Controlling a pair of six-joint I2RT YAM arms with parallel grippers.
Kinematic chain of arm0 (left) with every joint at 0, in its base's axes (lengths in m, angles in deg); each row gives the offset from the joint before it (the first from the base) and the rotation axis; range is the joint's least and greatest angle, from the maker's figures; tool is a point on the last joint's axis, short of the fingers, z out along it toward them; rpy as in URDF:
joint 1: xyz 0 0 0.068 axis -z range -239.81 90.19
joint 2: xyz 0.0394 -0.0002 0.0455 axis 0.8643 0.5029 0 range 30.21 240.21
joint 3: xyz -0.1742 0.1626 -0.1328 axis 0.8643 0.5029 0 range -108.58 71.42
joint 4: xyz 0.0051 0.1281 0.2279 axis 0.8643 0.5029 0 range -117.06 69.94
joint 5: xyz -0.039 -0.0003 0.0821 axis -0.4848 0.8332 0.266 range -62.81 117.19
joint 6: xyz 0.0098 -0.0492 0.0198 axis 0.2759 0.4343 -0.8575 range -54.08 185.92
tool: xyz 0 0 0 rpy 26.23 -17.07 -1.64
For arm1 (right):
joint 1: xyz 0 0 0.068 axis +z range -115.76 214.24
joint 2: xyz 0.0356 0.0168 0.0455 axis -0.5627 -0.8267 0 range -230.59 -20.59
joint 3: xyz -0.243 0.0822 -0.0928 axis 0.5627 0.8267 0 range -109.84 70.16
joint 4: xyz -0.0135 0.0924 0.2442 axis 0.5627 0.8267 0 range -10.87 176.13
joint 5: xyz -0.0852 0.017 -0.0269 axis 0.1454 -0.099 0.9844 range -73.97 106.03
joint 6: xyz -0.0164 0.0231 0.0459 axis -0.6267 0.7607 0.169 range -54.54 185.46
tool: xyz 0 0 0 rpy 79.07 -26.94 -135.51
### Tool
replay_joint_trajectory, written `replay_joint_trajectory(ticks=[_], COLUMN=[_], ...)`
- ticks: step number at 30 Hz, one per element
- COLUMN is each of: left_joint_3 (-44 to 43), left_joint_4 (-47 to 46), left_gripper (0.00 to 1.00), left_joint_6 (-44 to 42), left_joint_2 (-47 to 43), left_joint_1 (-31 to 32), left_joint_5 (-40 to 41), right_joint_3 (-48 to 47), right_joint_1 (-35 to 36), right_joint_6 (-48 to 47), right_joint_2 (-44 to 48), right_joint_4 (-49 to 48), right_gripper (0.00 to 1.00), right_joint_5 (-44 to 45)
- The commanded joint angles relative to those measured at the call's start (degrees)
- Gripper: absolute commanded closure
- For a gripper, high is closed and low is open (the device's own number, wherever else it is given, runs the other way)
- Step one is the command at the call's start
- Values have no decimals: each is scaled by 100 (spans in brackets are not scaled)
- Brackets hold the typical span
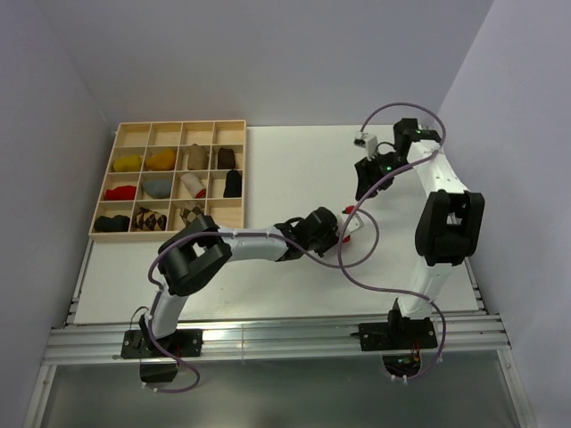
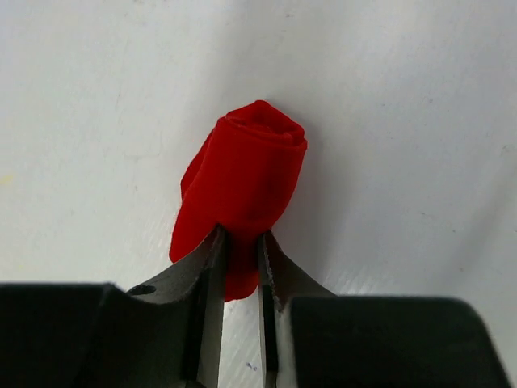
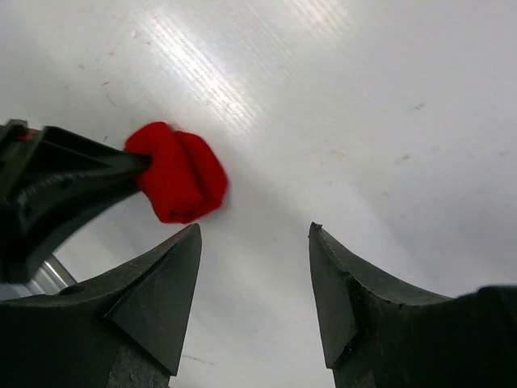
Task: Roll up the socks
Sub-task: Pick up the sock at the center of the board, then place the sock in the storage box.
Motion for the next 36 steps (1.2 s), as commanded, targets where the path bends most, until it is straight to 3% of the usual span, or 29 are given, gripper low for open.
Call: replay_joint_trajectory(ticks=[1, 12, 20, 24, 30, 36], left_joint_3=[437, 1035, 1202, 1194, 1176, 1071], left_joint_4=[365, -401, -104, 396, 1556, 3157], left_gripper=[100, 100, 100, 100, 100, 100], left_joint_6=[1162, 2455, 2886, 2991, 3342, 4281], left_joint_2=[-263, -1405, -2468, -2951, -3831, -3885], left_joint_1=[-317, -1125, -2031, -2321, -2445, -2384], left_joint_5=[-747, -844, -502, 541, 2792, 4340], right_joint_3=[202, 458, 440, 414, 440, 510], right_joint_1=[-143, -239, -248, -248, -248, -248], right_joint_6=[573, 829, 917, 917, 978, 1039], right_joint_2=[571, 1074, 1126, 1135, 1153, 1196], right_joint_4=[-525, -825, -869, -842, -948, -1018], right_gripper=[37, 37, 37, 37, 37, 37], right_joint_5=[-55, 183, 166, 166, 262, 306])
